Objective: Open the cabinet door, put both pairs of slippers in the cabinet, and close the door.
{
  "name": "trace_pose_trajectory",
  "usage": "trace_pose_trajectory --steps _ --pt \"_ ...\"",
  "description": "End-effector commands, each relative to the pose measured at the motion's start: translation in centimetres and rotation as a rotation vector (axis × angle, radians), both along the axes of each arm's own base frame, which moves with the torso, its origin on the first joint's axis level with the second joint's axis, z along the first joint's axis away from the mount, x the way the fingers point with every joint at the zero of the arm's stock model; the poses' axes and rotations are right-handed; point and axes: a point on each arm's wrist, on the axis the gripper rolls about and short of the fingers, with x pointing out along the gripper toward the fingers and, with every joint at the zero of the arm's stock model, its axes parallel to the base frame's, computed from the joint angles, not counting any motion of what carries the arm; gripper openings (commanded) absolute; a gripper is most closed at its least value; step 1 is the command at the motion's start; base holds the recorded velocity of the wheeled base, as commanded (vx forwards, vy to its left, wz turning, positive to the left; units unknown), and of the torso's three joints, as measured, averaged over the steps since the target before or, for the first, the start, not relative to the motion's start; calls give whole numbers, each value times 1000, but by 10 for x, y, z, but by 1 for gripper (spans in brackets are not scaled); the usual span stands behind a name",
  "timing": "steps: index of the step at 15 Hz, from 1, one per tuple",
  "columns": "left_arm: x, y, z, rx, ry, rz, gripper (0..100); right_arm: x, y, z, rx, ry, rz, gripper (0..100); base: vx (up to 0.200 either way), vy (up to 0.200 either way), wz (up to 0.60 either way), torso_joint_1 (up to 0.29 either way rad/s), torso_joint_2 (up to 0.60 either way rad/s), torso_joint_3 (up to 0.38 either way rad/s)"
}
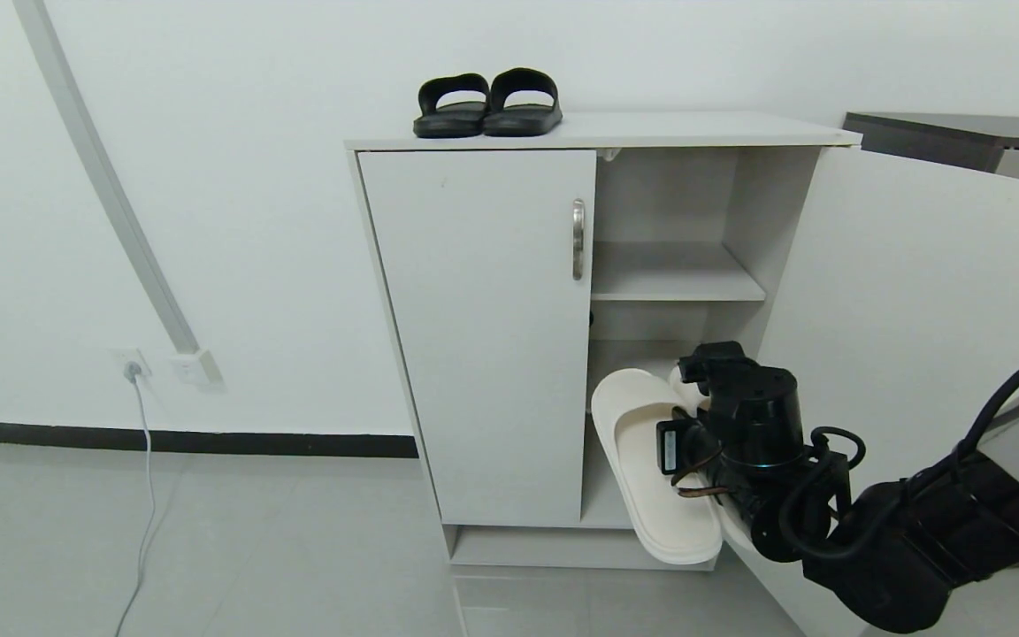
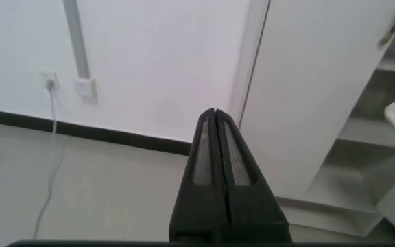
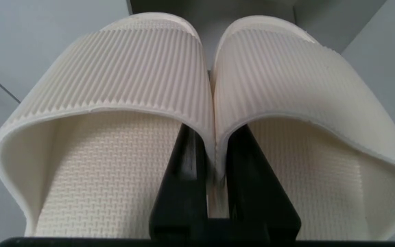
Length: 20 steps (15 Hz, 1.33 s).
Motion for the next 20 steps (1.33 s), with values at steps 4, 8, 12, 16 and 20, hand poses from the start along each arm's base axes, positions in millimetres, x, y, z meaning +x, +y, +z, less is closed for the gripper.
trace_pose_trajectory --steps 4,8,12,16,20 --pt "-13 -1 -39 29 -3 81 0 -1 1 -4 -1 0 2 0 0 0 0 0 0 0" --pt "-11 -6 -44 42 20 -145 0 -3 2 -6 -4 1 10 0 0 0 0 0 0 0" --pt "-11 -6 -44 48 20 -160 0 3 7 -16 -7 2 8 0 0 0 0 0 0 0" --pt "-11 -6 -44 40 20 -159 0 13 19 -21 -3 -23 -47 0 0 0 0 0 0 0" --pt "-11 -6 -44 40 20 -159 0 19 27 -37 -8 -7 -65 0 0 0 0 0 0 0"
